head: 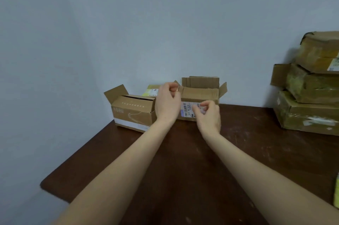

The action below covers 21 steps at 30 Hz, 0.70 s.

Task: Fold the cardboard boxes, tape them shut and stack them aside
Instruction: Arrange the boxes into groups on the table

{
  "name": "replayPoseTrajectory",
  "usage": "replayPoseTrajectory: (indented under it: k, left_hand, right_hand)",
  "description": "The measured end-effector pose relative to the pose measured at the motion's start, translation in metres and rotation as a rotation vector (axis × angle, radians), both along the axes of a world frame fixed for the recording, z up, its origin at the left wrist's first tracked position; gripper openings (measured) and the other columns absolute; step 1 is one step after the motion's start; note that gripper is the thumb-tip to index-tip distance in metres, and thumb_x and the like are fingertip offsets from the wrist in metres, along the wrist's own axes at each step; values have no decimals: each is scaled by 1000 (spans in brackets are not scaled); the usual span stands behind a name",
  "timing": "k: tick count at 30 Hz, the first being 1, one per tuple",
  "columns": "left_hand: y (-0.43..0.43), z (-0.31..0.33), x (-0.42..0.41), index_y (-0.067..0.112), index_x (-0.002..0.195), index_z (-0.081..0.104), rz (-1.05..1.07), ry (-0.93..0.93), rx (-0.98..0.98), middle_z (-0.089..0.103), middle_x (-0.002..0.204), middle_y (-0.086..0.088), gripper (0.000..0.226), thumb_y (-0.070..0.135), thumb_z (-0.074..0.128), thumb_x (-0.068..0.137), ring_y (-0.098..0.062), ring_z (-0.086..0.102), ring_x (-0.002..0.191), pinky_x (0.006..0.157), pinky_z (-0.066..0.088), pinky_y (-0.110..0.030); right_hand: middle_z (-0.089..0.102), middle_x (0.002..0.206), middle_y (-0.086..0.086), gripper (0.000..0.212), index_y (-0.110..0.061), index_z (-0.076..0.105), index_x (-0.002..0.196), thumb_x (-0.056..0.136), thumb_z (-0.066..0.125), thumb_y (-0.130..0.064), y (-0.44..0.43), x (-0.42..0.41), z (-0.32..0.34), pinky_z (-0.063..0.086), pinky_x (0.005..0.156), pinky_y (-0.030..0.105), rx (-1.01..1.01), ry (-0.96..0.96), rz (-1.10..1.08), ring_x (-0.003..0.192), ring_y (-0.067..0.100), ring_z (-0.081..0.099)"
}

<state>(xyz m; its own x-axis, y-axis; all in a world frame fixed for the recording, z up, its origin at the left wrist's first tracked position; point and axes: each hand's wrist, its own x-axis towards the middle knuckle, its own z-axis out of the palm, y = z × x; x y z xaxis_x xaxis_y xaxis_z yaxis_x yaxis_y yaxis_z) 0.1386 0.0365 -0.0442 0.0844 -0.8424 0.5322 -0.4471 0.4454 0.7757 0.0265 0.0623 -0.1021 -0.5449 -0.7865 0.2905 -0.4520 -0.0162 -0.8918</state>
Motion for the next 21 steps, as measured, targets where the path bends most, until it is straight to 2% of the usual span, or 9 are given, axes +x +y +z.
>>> replayPoseTrajectory:
  k: [2,4,7,9,12,14,16,18,21]
  left_hand:
    - [-4,8,27,25,103,52,87,62,-48,55,100,3,21,10,47,90,-16,56,92,83,50,-36]
    - [-15,6,61,23,111,51,221,81,-25,54,107,2,24,11,47,90,-17,56,98,84,50,-37]
    - [-34,-12,110,16,125,48,366,57,121,52,123,-3,35,14,47,91,-21,53,111,92,46,-36]
    - [-40,-28,131,13,133,44,380,33,248,46,133,-7,41,16,46,93,-23,52,115,92,42,-34]
    - [-43,-46,148,12,140,35,362,2,329,37,142,-9,47,20,46,95,-25,49,120,94,41,-36]
    - [-48,-49,158,11,144,30,367,38,346,34,146,-9,53,22,47,95,-27,45,126,99,38,-39]
    - [-52,-48,168,9,148,25,404,131,361,31,150,-12,60,26,49,95,-29,40,133,106,35,-42]
    - [-53,-45,176,7,149,22,465,252,375,30,151,-14,67,31,52,94,-33,37,134,109,32,-45]
    - [-45,-43,185,7,148,21,545,409,420,33,150,-15,71,40,52,93,-37,40,132,108,34,-47]
  right_hand:
    - [52,114,-1,37,-24,52,111,84,65,-46,-5,27,8,47,85,33,24,26,193,104,16,55]
    - [49,125,-1,60,-21,48,128,81,65,-54,-14,51,16,46,95,38,83,4,298,114,16,52]
    - [46,142,3,90,-18,37,143,73,58,-72,-37,80,32,40,104,46,184,-171,332,129,24,45]
    - [45,144,6,93,-17,34,146,75,53,-74,-52,93,42,37,107,47,254,-238,355,130,29,43]
    - [54,128,12,66,-6,43,137,91,48,-52,-66,107,52,47,98,46,355,-233,361,114,33,54]
    - [58,103,9,32,-5,52,120,96,45,-25,-68,111,54,55,88,45,356,-236,331,94,32,61]
    - [59,85,7,8,-10,49,98,94,43,-9,-63,111,55,58,79,46,327,-269,316,82,34,69]
    - [64,87,14,8,-9,48,92,92,41,-5,-55,107,52,59,74,48,301,-339,330,72,37,71]
    - [65,91,20,17,-2,53,104,93,41,-7,-34,93,51,60,71,48,289,-401,329,64,36,71]
